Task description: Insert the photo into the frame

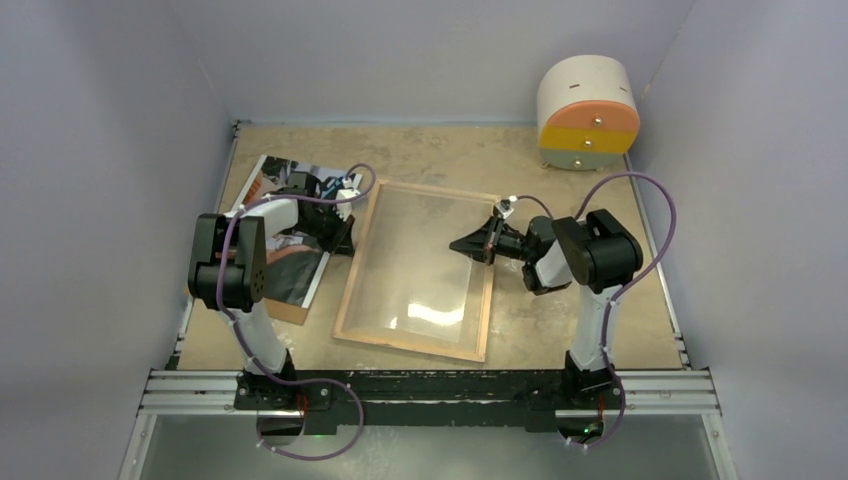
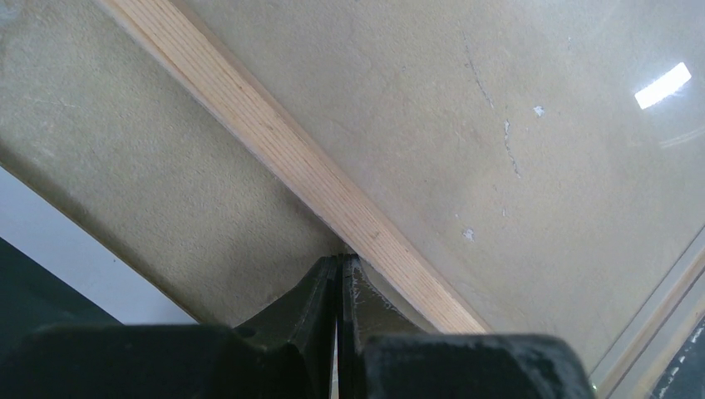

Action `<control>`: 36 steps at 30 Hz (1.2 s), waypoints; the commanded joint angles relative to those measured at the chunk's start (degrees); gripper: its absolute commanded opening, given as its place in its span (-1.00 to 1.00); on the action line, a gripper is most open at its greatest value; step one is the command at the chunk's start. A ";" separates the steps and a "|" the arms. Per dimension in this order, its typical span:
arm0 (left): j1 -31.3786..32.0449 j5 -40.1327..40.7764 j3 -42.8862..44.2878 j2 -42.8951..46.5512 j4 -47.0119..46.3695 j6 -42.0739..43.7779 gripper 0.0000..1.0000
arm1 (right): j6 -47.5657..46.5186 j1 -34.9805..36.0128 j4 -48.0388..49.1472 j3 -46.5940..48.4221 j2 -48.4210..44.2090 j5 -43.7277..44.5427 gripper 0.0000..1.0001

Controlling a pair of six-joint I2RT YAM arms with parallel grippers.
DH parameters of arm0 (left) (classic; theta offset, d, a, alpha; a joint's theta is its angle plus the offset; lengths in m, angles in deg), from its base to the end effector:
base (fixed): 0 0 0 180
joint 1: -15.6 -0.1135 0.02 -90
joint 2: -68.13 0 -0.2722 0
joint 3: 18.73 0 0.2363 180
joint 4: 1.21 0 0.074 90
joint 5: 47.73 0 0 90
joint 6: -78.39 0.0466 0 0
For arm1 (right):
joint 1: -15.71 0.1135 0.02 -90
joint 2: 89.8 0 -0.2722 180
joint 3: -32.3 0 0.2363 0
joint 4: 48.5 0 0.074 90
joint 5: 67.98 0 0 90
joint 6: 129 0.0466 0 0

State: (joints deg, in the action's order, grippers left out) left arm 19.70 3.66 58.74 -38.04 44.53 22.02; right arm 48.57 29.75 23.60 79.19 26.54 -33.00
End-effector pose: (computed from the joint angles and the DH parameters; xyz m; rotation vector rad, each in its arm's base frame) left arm 0.3298 -0.0528 0.1551 0.9599 2.4239 -0.7914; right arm 0.3054 0.1157 0.1408 0.2830 1.9751 1.9983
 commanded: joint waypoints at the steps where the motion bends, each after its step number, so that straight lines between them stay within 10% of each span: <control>1: 0.82 2.66 -2.99 -4.90 4.90 0.41 -0.89 | 8.64 2.79 16.63 2.42 1.68 1.00 -1.00; 36: 0.82 2.57 -3.69 -3.68 5.62 1.27 -0.92 | -23.02 0.93 -25.63 -0.22 -11.94 7.49 -1.00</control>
State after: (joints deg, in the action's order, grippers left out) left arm 19.68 3.57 58.76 -38.04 44.88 22.06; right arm 35.00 31.26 7.42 78.19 17.92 -25.33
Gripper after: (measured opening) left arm 0.049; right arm 0.005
